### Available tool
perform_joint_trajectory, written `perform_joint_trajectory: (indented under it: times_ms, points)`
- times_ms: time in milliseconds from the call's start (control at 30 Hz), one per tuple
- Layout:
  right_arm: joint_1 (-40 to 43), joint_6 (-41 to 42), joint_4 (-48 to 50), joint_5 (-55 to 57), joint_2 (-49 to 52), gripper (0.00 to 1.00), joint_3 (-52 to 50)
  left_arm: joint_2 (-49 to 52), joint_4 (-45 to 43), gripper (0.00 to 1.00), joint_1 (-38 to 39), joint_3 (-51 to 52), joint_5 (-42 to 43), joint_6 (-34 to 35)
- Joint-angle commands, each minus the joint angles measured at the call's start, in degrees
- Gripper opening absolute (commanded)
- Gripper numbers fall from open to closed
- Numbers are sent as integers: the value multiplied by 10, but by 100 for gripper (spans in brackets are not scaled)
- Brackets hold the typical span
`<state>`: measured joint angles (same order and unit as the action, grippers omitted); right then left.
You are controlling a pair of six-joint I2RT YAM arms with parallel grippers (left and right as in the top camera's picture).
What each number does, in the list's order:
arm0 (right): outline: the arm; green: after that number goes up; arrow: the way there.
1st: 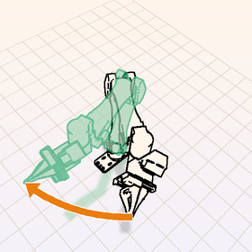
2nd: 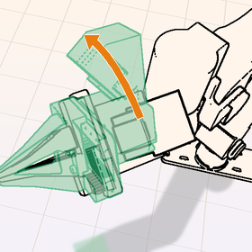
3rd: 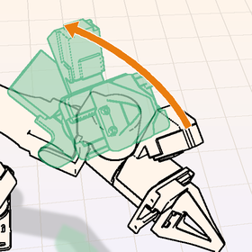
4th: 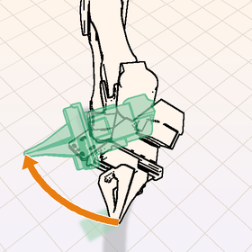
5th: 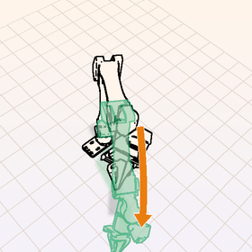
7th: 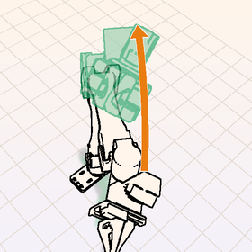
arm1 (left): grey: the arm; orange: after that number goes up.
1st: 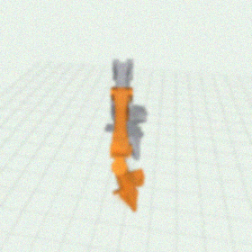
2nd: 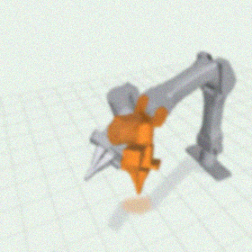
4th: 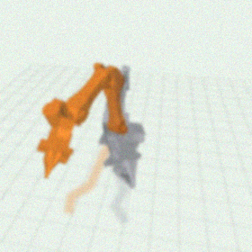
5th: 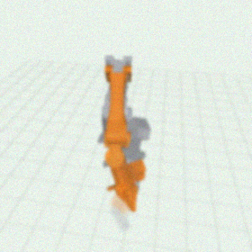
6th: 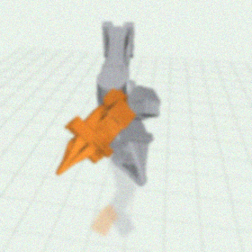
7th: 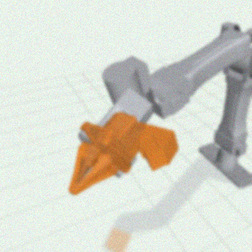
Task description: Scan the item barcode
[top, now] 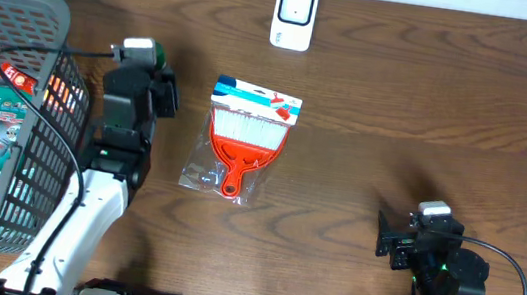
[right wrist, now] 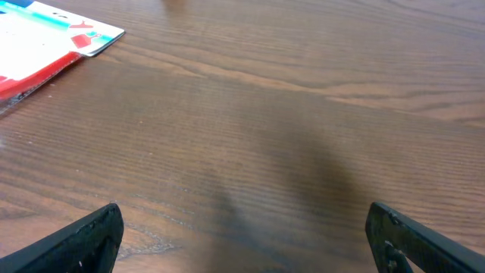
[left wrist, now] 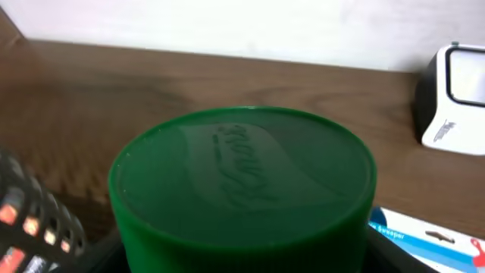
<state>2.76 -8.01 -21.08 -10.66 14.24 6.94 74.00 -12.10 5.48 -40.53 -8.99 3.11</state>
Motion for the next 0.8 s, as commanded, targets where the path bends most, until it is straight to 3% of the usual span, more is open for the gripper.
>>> perform_joint_trajectory:
  times_ms: [0, 333, 767]
  points:
    - [2, 2, 0, 1, 0, 99, -4, -5, -26, 11, 1, 15, -7, 15]
    - [2, 2, -4, 9, 0, 99, -4, 115, -123, 8, 1, 36, -7, 16]
    - [2, 2, -8, 34, 0, 99, -4, 293, -380, 9, 1, 36, -7, 22]
